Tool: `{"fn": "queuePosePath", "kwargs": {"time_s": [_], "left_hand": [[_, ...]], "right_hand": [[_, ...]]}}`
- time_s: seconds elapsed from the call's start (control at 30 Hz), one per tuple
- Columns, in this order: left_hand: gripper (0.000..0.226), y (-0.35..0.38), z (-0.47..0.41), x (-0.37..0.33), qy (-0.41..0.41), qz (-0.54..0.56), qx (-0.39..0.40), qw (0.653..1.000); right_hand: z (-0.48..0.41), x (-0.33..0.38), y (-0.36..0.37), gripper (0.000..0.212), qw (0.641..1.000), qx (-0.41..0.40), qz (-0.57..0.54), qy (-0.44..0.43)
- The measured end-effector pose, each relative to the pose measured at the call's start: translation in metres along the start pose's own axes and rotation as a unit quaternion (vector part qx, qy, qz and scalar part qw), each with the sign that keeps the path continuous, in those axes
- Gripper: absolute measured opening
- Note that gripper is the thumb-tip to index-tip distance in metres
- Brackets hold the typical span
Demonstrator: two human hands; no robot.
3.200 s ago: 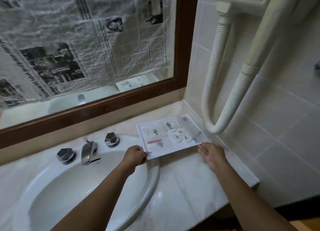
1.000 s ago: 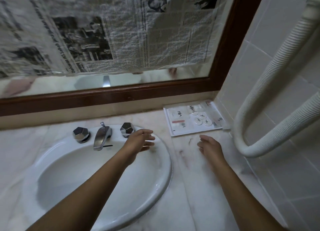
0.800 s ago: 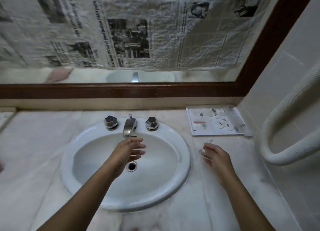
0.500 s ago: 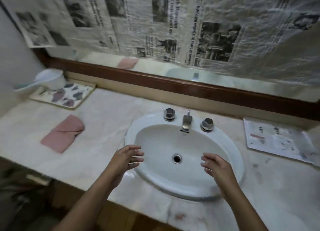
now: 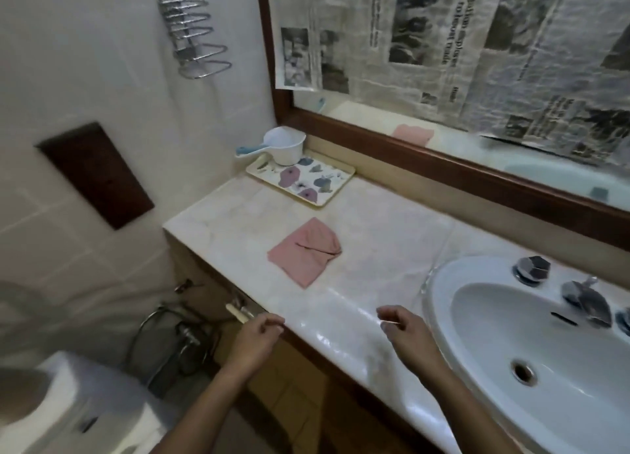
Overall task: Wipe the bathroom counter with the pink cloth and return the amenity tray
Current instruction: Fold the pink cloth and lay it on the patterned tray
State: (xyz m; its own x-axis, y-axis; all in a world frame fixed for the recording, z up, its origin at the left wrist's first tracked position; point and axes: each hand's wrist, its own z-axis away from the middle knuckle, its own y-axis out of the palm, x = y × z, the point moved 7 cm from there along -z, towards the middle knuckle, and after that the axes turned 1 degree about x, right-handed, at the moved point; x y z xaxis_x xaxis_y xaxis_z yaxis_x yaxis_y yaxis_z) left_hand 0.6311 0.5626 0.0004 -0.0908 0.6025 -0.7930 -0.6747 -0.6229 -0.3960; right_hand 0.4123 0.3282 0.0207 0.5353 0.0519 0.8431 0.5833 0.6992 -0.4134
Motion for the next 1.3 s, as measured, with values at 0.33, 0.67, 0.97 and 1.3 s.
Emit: {"fn": "queuePosePath", "kwargs": {"time_s": [0.33, 0.67, 0.97, 1.3], "left_hand": [[0.016, -0.079, -0.096, -0.004, 0.010, -0.105, -0.037, 0.994], [0.025, -0.080, -0.181, -0.051, 0.031, -0.106, -0.038, 0.993], [0.032, -0.061, -0.234, -0.131, 0.128, -0.182, 0.046, 0.974], [0.057, -0.006, -0.243, -0.238, 0.360, -0.380, 0.244, 0.816]], "right_hand": [[-0.117, 0.088, 0.123, 0.042, 0.981, 0.075, 0.173, -0.052], [-0.242, 0.088, 0.115, 0.034, 0.935, -0.057, 0.349, -0.016], [-0.256, 0.115, 0.081, 0.005, 0.986, -0.014, 0.165, 0.015], [-0.210, 0.246, 0.070, 0.025, 0.993, 0.014, 0.087, -0.075]]}}
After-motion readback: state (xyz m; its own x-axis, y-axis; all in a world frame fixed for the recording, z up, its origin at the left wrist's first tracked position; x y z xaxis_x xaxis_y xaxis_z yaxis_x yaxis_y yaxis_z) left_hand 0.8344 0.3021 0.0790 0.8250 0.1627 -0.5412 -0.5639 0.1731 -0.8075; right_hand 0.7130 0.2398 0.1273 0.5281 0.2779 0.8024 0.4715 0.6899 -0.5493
